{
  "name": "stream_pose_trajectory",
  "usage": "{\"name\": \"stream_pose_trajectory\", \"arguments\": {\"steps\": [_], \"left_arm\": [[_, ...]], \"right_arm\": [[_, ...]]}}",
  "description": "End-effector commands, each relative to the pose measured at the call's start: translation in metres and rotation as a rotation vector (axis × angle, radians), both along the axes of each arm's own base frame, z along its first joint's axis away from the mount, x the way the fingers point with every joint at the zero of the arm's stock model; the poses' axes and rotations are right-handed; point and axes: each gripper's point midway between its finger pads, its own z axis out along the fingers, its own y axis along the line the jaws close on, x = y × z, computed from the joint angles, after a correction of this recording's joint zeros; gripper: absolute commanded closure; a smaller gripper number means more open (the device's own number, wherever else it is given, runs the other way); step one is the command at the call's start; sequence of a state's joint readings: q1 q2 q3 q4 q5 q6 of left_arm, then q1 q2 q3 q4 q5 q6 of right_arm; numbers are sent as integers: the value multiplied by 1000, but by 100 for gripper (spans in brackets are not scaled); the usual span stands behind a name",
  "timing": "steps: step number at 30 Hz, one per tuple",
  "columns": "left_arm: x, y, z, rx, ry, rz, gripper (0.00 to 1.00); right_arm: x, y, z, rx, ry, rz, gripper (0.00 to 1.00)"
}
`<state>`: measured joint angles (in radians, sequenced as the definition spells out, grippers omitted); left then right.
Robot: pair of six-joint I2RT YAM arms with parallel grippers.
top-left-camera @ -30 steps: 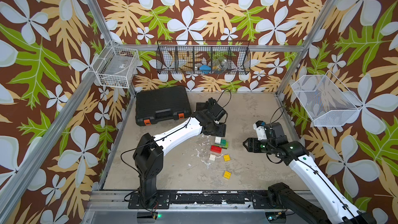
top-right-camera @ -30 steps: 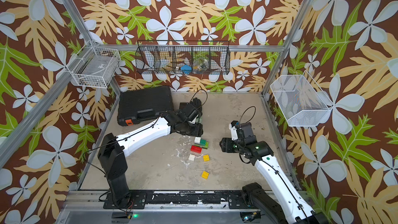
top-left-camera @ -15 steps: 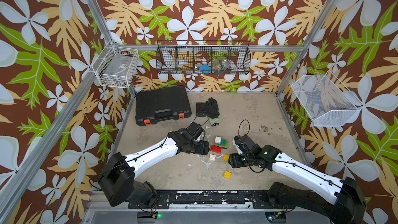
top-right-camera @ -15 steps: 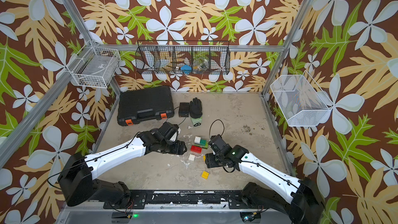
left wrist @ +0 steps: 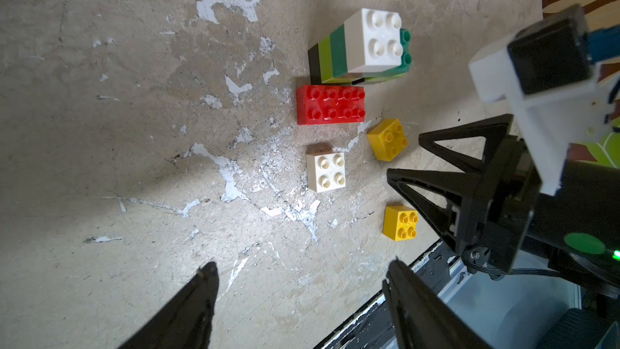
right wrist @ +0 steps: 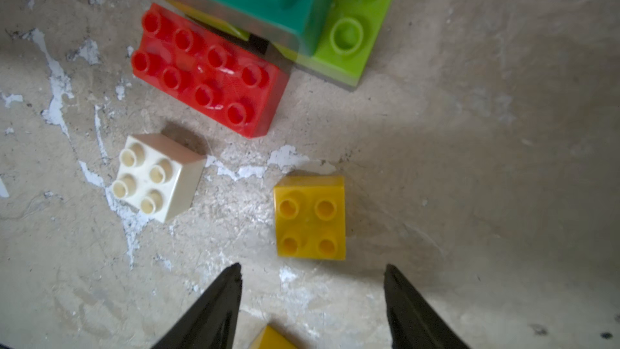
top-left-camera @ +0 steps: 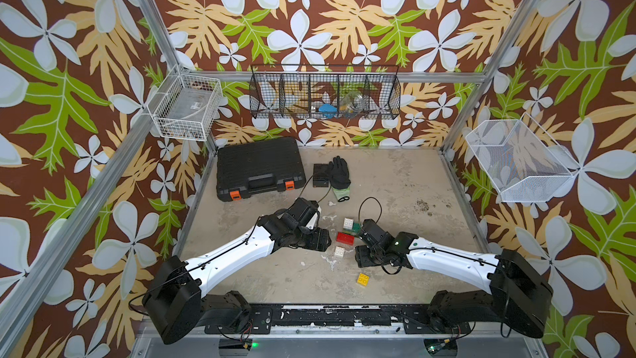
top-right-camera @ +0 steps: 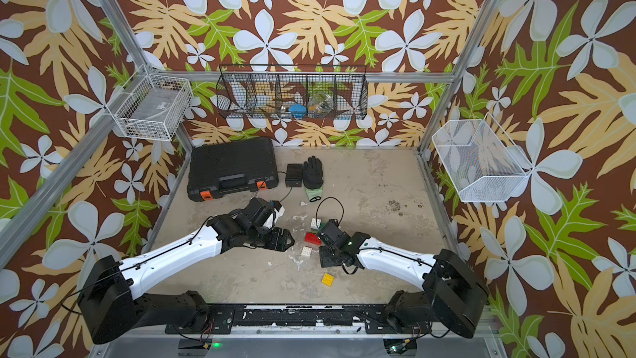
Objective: Assemble a giraffe with lego
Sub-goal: Pick up the lego brick from the center of the board.
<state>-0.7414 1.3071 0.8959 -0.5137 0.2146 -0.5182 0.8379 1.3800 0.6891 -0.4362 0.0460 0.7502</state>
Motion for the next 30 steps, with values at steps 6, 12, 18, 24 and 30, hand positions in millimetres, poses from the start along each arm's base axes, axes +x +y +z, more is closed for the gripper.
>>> {"name": "stream_pose_trajectory", "arguments": {"steps": [6, 12, 18, 24, 30], "left_arm": [[1, 13, 3, 17, -11, 6, 19], [2, 17, 2, 17, -8, 20, 20], [4, 19, 1, 22, -6, 26, 26], [5, 20, -1, 23, -8, 31, 28], [8, 23, -1, 31, -23, 41, 29]], "right_arm": [[14, 8, -9, -22, -28, 19, 35], [17, 9, -17, -57, -19, 37, 41], [20, 8, -17, -66, -22, 41, 58], [17, 0, -10, -95, -16, 38, 71], [20, -2, 47, -52, -69, -26, 100]]}}
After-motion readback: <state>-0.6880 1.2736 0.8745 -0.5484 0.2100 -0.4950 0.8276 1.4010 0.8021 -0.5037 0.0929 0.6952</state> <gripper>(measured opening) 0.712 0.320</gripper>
